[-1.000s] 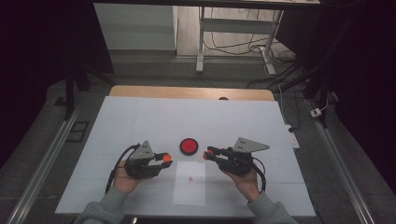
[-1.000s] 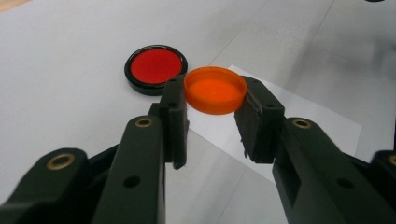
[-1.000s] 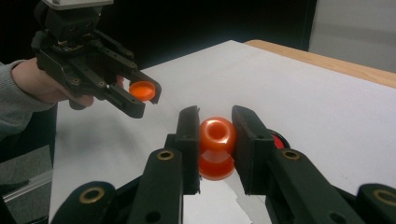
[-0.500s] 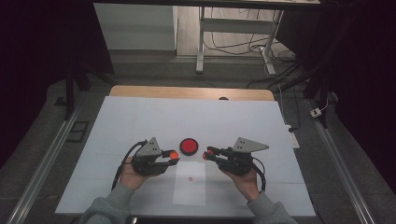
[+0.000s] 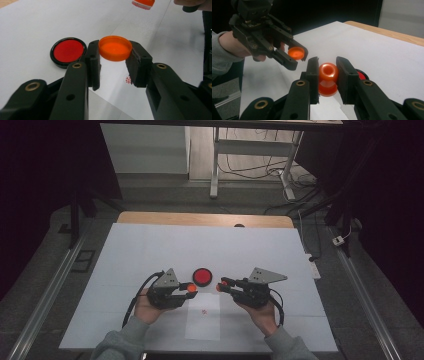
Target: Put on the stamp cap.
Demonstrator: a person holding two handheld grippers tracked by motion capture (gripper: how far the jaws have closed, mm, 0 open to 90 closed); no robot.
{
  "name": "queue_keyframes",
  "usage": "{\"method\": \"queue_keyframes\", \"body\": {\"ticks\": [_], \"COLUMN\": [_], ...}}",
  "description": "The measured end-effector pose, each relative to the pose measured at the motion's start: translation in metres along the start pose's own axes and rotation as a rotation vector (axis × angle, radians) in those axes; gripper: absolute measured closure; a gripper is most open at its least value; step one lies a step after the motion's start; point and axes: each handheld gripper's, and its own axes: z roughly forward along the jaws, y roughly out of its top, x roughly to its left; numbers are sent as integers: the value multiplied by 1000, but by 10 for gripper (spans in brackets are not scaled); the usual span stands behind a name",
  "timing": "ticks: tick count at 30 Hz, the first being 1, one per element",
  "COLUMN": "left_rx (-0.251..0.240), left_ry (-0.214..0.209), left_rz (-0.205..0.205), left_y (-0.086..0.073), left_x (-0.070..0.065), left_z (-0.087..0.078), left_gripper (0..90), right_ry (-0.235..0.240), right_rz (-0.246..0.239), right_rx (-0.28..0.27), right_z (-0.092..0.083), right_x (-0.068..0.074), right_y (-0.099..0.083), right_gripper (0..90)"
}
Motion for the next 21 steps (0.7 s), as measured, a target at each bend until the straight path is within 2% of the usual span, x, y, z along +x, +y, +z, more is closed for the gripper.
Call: {"method": "queue_keyframes", "body": {"ticks": [13,21], "left_rx": [27,41], "left_ry": [-31,-51], "left_rz": [14,24], "left_y": [6,7], "left_x": [-5,-12], "left_z": [21,35], "left_gripper": [649,648], "right_ry": [0,4], "right_rz": [0,-1], "right_rx": [-2,-2], "right_z": [0,0], "right_x": [-1,1], "right_y": [0,0], "right_gripper": [716,716]}}
